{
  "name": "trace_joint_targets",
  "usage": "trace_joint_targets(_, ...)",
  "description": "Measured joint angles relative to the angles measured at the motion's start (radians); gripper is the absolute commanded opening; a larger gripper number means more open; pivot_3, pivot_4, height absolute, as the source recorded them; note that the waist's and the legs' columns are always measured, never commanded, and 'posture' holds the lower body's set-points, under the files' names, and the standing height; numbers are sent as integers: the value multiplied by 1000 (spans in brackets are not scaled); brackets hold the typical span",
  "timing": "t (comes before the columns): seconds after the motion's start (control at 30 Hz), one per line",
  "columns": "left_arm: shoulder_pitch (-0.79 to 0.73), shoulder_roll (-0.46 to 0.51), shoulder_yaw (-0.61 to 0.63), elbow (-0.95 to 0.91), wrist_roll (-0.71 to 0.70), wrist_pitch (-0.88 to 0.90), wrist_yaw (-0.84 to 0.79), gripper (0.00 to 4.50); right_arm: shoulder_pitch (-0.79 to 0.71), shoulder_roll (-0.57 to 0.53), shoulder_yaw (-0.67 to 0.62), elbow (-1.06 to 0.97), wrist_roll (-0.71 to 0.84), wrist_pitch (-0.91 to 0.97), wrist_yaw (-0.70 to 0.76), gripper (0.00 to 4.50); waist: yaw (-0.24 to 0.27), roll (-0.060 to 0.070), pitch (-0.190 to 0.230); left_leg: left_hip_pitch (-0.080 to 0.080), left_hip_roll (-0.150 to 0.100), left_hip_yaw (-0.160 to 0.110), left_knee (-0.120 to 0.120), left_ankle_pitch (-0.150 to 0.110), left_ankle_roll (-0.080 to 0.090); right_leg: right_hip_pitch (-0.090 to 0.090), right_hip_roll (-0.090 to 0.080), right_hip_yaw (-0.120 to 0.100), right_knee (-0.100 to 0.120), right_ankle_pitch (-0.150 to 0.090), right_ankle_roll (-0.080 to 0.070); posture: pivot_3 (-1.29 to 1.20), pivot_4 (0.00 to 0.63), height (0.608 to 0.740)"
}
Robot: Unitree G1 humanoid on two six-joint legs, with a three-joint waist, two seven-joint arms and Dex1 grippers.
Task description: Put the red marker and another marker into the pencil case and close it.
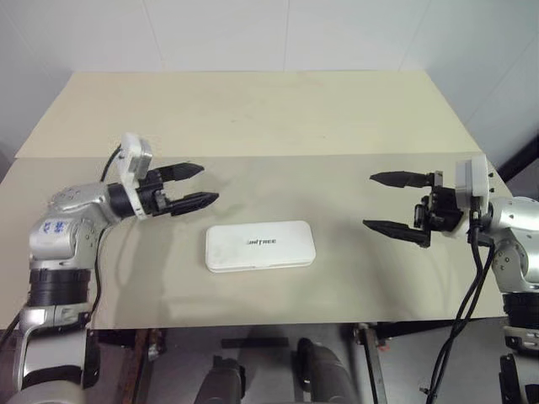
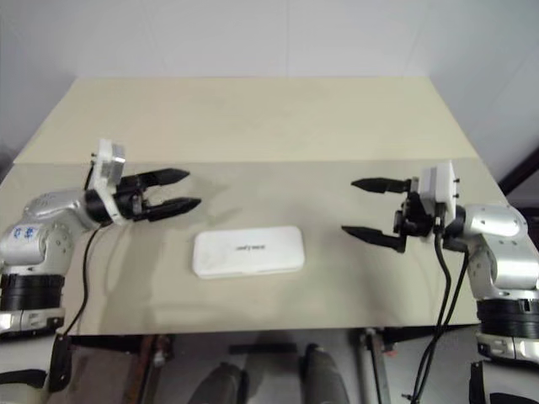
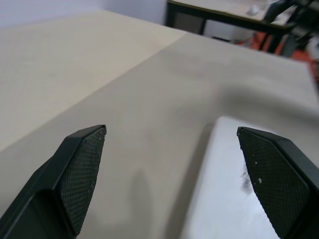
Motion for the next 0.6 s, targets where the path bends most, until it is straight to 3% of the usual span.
trace_joint_targets(0.2,98,143,31,74,104,-245,-48,4486,86,-24,-52,-76,20,36,-24,4500,0,0,0,1,0,1,0,-4,7,0,0,0,0,0,0,0,150,740)
trace_joint_targets(0.43,124,169,25,168,175,-428,-83,4486,62,-20,-64,-86,18,30,-43,4500,0,0,0,2,0,2,0,-4,7,0,0,0,1,0,0,0,150,740)
trace_joint_targets(0.6,99,169,-2,185,184,-459,-108,4486,34,-1,-64,-77,10,7,-51,4500,1,0,0,1,1,2,0,-5,8,0,0,0,1,0,0,0,150,740)
